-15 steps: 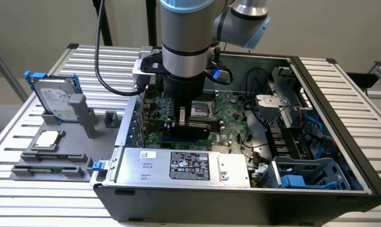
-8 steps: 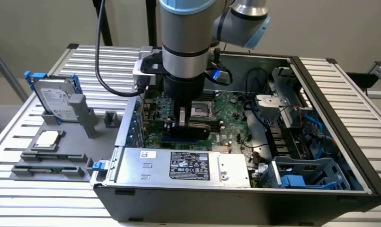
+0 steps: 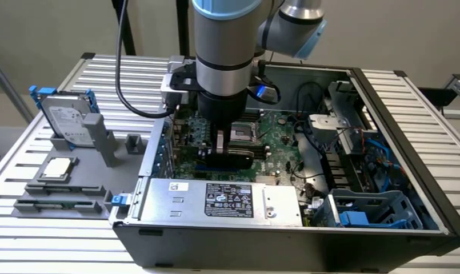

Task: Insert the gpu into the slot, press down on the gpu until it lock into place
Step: 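Insert the gpu into the slot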

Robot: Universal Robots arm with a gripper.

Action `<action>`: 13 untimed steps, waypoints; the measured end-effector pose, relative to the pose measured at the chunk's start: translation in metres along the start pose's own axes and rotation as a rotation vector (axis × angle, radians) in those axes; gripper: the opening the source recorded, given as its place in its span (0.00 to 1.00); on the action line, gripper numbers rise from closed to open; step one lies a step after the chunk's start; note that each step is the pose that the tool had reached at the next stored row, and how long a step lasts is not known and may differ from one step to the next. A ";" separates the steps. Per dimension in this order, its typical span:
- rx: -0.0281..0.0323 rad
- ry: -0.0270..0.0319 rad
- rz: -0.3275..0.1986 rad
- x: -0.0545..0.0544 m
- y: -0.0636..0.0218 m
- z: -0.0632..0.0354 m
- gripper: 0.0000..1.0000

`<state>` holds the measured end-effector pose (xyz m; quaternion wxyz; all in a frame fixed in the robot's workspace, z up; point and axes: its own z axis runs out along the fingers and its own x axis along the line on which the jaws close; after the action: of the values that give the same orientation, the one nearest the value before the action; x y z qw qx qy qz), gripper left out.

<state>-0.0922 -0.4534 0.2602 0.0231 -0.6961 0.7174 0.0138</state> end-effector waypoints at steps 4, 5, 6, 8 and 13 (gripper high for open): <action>-0.0006 0.0000 0.000 0.000 0.0000 0.0014 0.26; -0.0008 -0.0001 0.000 0.000 -0.0001 0.0017 0.26; -0.0010 -0.0003 0.000 0.000 -0.0001 0.0019 0.26; -0.0023 -0.0002 0.000 0.000 -0.0001 0.0019 0.26; -0.0088 -0.0009 0.000 0.000 -0.0010 0.0007 0.26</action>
<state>-0.0912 -0.4533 0.2595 0.0204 -0.6961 0.7175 0.0173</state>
